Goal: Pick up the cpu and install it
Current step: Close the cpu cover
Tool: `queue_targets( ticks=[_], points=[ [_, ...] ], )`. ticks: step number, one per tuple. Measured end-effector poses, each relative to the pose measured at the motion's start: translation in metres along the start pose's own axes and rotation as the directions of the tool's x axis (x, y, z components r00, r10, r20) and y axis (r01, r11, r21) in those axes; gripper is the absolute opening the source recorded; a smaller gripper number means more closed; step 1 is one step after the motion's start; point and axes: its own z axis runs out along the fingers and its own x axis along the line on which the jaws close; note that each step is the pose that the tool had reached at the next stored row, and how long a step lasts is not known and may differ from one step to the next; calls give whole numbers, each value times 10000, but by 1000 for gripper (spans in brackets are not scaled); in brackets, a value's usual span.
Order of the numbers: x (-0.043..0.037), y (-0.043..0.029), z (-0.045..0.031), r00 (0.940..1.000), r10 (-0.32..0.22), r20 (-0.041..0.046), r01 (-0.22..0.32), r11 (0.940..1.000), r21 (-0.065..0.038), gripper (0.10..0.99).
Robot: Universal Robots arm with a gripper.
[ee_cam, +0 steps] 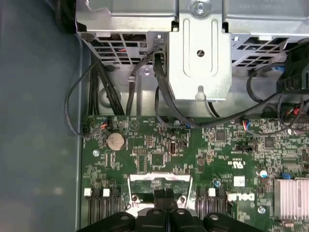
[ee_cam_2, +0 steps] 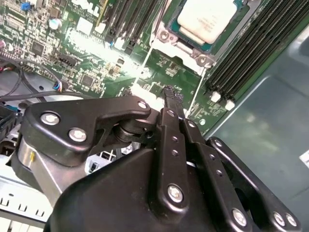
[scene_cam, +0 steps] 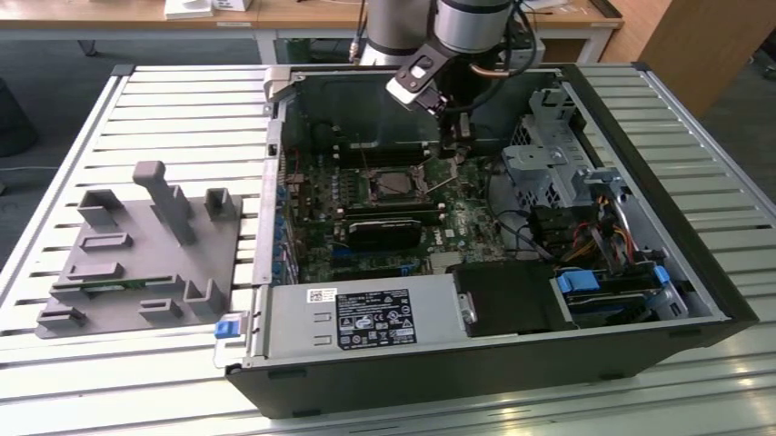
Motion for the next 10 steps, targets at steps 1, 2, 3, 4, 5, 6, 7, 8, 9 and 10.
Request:
queue_targets(
  ticks=[1,2,3,4,5,6,7,8,9,10],
  points=[
    [3,25,11,10000,0,0,0,10000,1,106],
    [7,54,21,10000,0,-1,0,10000,2,106],
    [11,84,27,10000,-1,0,1,10000,4,106],
    [15,114,32,10000,0,0,0,10000,5,106],
    [18,142,37,10000,0,0,0,10000,6,106],
    [21,167,42,10000,-1,0,1,10000,7,106],
    [24,185,48,10000,-1,-1,1,10000,7,106],
    [27,202,53,10000,0,0,0,10000,9,106],
    [29,218,55,10000,-1,1,1,10000,10,106],
    [30,232,58,10000,-1,1,1,10000,13,106]
  ],
)
